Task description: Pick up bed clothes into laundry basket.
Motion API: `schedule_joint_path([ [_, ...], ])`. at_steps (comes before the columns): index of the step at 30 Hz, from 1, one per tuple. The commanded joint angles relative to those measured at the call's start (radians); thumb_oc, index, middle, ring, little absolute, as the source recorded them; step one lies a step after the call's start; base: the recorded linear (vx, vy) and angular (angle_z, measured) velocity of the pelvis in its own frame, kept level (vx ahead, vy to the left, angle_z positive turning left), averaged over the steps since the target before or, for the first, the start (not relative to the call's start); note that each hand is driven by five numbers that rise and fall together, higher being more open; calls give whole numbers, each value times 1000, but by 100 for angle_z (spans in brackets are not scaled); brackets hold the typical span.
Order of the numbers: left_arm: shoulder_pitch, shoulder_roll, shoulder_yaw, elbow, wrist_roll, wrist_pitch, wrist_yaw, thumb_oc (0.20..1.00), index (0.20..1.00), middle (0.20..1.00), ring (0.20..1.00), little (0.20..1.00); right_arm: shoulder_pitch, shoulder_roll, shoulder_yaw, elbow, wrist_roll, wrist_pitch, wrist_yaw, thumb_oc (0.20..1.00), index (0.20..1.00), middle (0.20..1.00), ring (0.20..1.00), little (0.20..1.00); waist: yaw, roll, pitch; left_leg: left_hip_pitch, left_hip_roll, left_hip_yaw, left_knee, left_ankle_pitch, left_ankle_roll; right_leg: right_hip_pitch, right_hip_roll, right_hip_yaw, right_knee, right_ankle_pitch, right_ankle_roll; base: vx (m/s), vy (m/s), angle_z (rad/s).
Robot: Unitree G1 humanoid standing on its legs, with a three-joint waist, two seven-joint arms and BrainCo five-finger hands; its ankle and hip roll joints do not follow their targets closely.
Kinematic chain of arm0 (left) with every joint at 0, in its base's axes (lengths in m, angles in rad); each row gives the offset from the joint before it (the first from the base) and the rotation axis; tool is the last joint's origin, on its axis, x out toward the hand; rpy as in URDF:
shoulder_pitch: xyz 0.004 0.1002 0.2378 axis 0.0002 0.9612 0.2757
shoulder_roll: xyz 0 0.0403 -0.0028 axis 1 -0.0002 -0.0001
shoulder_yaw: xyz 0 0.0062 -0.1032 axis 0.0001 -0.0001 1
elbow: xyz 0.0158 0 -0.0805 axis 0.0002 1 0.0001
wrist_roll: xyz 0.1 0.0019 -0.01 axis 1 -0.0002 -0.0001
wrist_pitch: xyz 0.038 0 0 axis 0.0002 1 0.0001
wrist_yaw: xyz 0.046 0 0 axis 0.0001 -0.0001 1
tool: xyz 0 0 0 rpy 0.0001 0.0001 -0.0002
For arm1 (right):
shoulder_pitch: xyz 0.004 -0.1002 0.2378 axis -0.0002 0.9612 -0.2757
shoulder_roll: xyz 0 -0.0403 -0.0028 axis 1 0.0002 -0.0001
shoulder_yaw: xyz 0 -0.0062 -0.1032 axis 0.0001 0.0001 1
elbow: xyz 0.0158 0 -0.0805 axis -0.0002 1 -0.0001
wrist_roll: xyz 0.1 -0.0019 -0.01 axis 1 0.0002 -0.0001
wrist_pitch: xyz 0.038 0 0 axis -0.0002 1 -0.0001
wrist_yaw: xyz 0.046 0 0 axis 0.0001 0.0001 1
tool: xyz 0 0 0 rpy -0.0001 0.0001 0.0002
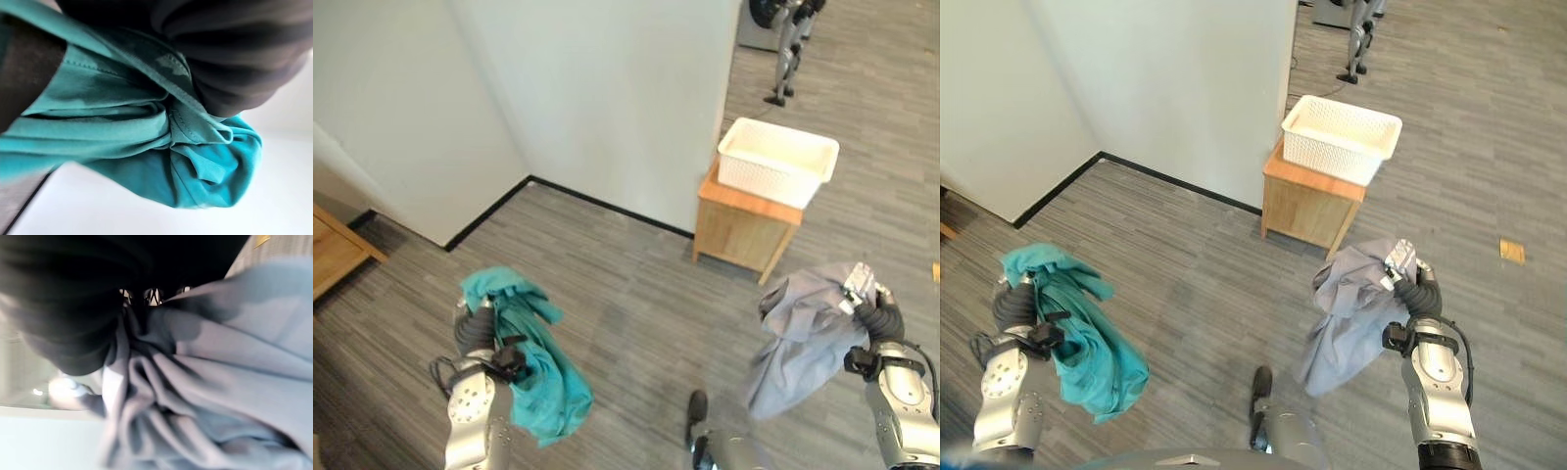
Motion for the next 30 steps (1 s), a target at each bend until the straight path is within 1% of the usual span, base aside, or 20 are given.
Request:
schedule_joint_path([
  [1,-78,101,-34,-35,-16,-72,-13,200,200,200,200,200,-45,-63,-85,-116,12,-100,-48,200,200,200,200,200,-45,-3,-50,-96,123,-9,198,488,-36,66,-105,-59,-30,-27,266,594,-417,-71],
  [2,-94,105,-45,-34,-21,-76,-15,200,200,200,200,200,-42,-69,-102,-125,21,-104,-56,200,200,200,200,200,-38,-24,-26,-170,108,-19,335,510,-39,98,-104,-44,-39,-39,241,433,-353,-115],
  [3,-108,110,-53,-41,-18,-73,-15,200,200,200,200,200,-37,-76,-118,-129,14,-105,-67,200,200,200,200,200,-33,-34,-15,-206,104,-21,402,503,-20,127,-91,-25,-46,-64,223,403,-301,-153],
  [5,-147,110,-85,-56,-21,-65,-22,200,200,200,200,200,-19,-96,-152,-113,1,-99,-101,200,200,200,200,200,-16,-52,15,-338,104,6,445,451,3,204,-78,20,-64,-99,214,427,-192,-91],
  [7,-191,113,-134,-50,-29,-62,-32,200,200,200,200,200,-16,-106,-169,-85,21,-103,-126,200,200,200,200,200,2,-58,30,-457,129,34,338,422,15,260,-82,46,-89,-113,228,373,-14,-54],
  [9,-221,117,-174,-41,-26,-64,-43,200,200,200,200,200,-12,-110,-169,-67,27,-112,-127,200,200,200,200,200,12,-48,30,-488,113,36,159,430,20,276,-79,69,-108,-117,240,362,93,-75],
  [10,-224,116,-188,-34,-21,-66,-46,200,200,200,200,200,-11,-114,-154,-57,19,-111,-121,200,200,200,200,200,32,-43,28,-483,77,13,50,426,24,293,-77,85,-115,-128,247,264,77,-78],
  [11,-225,116,-189,-33,-21,-67,-46,200,200,200,200,200,-11,-114,-155,-56,19,-111,-122,200,200,200,200,200,34,-45,28,-478,74,17,35,438,26,290,-81,86,-116,-124,248,404,53,-84],
  [12,-213,116,-191,-41,-11,-69,-60,200,200,200,200,200,-18,-130,-125,-57,-17,-94,-99,200,200,200,200,200,65,-37,19,-470,-7,-54,-118,450,31,325,-64,125,-126,-135,253,356,15,-81],
  [14,-192,109,-188,-56,-15,-66,-74,200,200,200,200,200,-36,-134,-106,-56,-29,-89,-82,200,200,200,200,200,85,-31,1,-443,-54,-71,-181,453,38,347,-47,149,-131,-145,250,355,21,-96],
  [15,-182,106,-192,-65,-20,-61,-87,200,200,200,200,200,-43,-129,-100,-59,-35,-82,-75,200,200,200,200,200,87,-24,-5,-409,-54,-61,-208,450,50,342,-41,156,-119,-146,248,223,66,-127],
  [17,-173,96,-196,-68,-24,-64,-92,200,200,200,200,200,-37,-111,-99,-62,-63,-73,-63,200,200,200,200,200,79,-18,-40,-331,-47,-74,-293,452,46,333,-38,161,-111,-155,246,227,108,-110],
  [21,-160,88,-192,-72,-44,-60,-89,200,200,200,200,200,-35,-92,-92,-64,-66,-70,-54,200,200,200,200,200,79,-20,-64,-279,-45,-50,-347,437,59,335,-47,154,-96,-172,255,121,69,-13],
  [22,-157,87,-193,-75,-48,-56,-87,200,200,200,200,200,-38,-90,-83,-65,-70,-68,-52,200,200,200,200,200,84,-18,-65,-270,-45,-45,-352,428,71,328,-54,143,-49,-177,259,87,67,-6],
  [24,-155,92,-195,-75,-50,-51,-84,200,200,200,200,200,-46,-83,-66,-70,-73,-67,-47,200,200,200,200,200,84,-11,-49,-260,-34,-43,-351,419,88,248,-54,152,128,-192,277,23,40,3],
  [26,-182,109,-226,-59,-55,-47,-84,200,200,200,200,200,-40,-67,-54,-83,-77,-62,-42,200,200,200,200,200,54,-5,-21,-255,-30,-88,-339,419,99,179,-40,231,263,-159,308,17,-30,14],
  [27,-189,114,-230,-58,-58,-49,-85,200,200,200,200,200,-39,-62,-53,-91,-79,-62,-40,200,200,200,200,200,43,-2,-16,-250,-25,-102,-341,416,99,155,-48,267,278,-148,314,50,-111,70],
  [28,-195,119,-231,-58,-63,-51,-83,200,200,200,200,200,-40,-53,-53,-102,-80,-61,-39,200,200,200,200,200,42,4,-10,-244,-11,-104,-347,409,93,134,-95,277,272,-138,313,97,-178,87],
  [29,-194,120,-229,-63,-67,-53,-85,200,200,200,200,200,-43,-47,-49,-105,-82,-63,-38,200,200,200,200,200,53,12,-12,-236,6,-102,-351,393,84,122,-162,256,236,-133,311,115,-226,84],
  [30,-190,120,-228,-68,-69,-53,-88,200,200,200,200,200,-43,-42,-50,-102,-87,-62,-41,200,200,200,200,200,54,16,-14,-234,17,-114,-345,385,80,118,-209,234,190,-107,312,274,-338,16],
])
